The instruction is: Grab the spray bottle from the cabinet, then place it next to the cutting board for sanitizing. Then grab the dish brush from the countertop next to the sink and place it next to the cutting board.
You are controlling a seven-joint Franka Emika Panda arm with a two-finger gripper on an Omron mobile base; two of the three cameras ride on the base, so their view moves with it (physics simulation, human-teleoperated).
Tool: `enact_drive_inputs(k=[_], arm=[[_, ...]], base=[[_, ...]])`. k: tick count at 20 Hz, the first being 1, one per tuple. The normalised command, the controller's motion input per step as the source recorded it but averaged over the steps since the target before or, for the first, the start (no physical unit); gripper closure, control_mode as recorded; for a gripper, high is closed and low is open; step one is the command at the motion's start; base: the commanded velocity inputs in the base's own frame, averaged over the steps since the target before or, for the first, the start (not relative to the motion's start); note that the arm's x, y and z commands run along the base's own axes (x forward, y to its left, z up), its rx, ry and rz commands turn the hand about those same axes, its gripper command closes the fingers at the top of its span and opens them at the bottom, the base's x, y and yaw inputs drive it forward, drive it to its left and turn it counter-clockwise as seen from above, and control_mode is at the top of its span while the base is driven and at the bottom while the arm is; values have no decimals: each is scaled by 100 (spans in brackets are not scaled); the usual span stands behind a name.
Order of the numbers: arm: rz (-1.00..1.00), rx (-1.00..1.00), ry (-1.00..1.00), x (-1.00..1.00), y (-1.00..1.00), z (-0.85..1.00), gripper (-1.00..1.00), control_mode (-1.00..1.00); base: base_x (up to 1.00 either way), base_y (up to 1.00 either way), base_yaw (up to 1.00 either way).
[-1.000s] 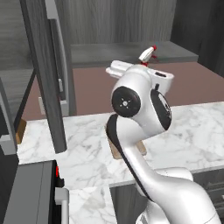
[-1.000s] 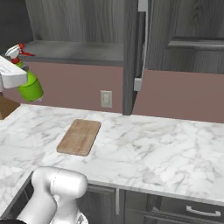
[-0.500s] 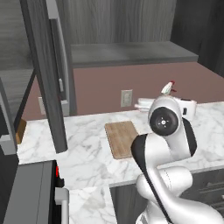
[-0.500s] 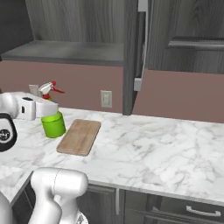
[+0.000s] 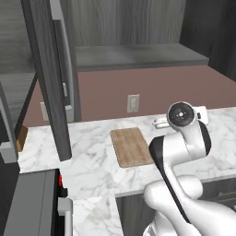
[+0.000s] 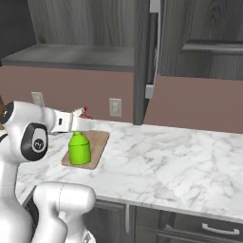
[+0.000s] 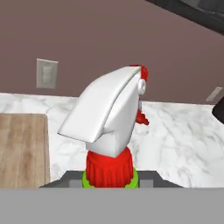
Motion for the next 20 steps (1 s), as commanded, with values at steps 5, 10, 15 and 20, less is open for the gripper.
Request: enact_drive_inputs(k=[5, 10, 15, 20], arm=[[18, 1, 0, 96, -37, -86, 100, -100], [27, 9, 0, 100, -31, -69, 100, -100], [29, 17, 0, 100, -28, -47, 100, -100], [24, 20, 0, 68, -10, -24, 100, -100]], base=[[0, 0, 0], [0, 0, 0], [0, 0, 0], [0, 0, 0]])
